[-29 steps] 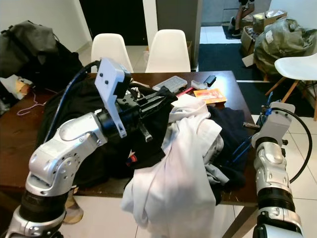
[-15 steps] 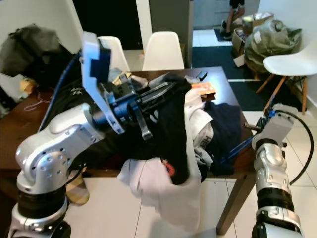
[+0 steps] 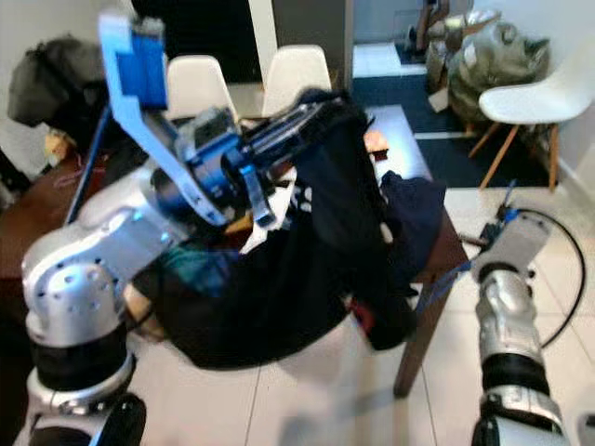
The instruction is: Hang hanger
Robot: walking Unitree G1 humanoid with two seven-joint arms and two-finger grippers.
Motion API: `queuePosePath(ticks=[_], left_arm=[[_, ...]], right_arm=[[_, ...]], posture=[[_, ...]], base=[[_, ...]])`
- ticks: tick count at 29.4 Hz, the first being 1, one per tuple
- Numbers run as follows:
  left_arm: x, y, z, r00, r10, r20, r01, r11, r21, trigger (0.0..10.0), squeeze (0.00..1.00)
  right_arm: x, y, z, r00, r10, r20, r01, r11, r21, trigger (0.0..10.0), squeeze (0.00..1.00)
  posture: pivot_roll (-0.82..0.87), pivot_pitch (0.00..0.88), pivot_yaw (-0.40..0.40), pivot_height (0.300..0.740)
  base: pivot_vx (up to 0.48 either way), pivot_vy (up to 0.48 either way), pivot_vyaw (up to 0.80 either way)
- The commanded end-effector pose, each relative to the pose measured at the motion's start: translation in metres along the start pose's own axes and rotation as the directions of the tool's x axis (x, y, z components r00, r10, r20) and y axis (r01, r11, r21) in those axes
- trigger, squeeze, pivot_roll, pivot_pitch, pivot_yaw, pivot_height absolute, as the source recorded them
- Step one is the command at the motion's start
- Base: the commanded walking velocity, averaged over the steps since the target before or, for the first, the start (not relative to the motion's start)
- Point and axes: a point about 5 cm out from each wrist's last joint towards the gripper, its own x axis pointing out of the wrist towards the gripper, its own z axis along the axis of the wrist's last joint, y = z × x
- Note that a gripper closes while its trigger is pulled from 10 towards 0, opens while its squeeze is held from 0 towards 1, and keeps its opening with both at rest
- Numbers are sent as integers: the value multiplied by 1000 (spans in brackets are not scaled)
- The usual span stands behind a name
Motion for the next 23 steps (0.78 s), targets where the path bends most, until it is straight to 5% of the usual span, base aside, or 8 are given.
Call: queuePosePath(ticks=[1,8,12,14,16,19,21,23], left_arm=[[5,-2,9,998,-18,54,19,1000,-15,10000,0],[8,1,31,984,-26,174,40,996,-76,10000,0],[6,2,28,989,-23,149,34,997,-74,10000,0],[4,3,20,995,-10,99,15,999,-51,10000,0],[-5,11,-14,993,50,-106,-41,996,79,10000,0],[-11,15,-28,981,71,-182,-49,991,126,10000,0],[-20,32,-67,921,164,-352,-72,963,261,10000,0],[-25,37,-81,895,191,-403,-67,951,301,10000,0]], right_arm=[[0,4,-1,1000,11,5,-11,1000,10,10000,0],[0,4,-1,1000,8,8,-8,1000,14,10000,0],[1,3,-2,1000,-1,2,1,1000,17,10000,0],[1,1,-2,1000,-14,-1,14,999,31,10000,0],[1,-5,-2,999,-51,-10,52,995,81,10000,0],[1,-7,-3,998,-59,-13,60,994,92,10000,0],[1,-9,-3,997,-70,-19,72,992,101,10000,0],[1,-9,-3,997,-72,-21,74,992,102,10000,0]], posture=[[-84,0,71,736],[-83,0,77,736],[-83,0,78,736],[-84,0,79,736],[-88,0,78,736],[-88,0,78,736],[-92,0,76,736],[-92,0,75,736]], base=[[-352,0,0],[-354,0,0],[-349,0,0],[-337,0,-763],[0,0,-766],[0,0,-769],[0,0,-769],[0,0,-769]])
